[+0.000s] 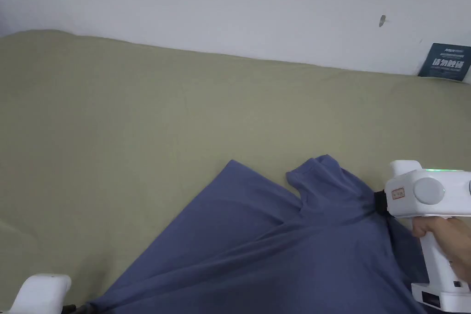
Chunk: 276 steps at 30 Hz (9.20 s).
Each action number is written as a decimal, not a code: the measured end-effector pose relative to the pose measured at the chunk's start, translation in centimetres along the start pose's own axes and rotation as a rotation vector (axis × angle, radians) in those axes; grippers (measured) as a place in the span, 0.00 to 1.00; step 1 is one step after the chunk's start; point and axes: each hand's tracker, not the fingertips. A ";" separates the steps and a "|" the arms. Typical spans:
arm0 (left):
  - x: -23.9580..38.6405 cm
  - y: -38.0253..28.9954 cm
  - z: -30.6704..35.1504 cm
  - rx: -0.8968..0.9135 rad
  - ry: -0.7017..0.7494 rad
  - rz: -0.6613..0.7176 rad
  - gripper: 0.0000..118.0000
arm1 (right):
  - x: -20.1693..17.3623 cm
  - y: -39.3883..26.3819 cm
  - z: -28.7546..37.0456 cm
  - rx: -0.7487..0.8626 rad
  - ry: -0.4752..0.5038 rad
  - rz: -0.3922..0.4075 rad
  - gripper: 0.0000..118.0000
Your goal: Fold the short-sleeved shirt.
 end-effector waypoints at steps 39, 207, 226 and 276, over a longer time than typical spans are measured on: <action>14.7 35.3 25.0 0.549 0.208 -0.129 0.04 | 9.2 11.4 42.6 0.721 -0.191 -0.170 0.01; 3.2 14.7 -7.1 0.026 0.112 -0.019 0.07 | 5.9 -9.7 8.0 0.048 -0.023 -0.182 0.04; 1.8 7.4 -0.2 0.088 0.076 -0.041 0.10 | 5.7 -18.8 19.6 0.238 -0.035 -0.222 0.00; 2.9 0.7 3.4 0.043 0.121 -0.036 0.05 | 5.4 -26.1 20.0 0.081 0.054 -0.124 0.05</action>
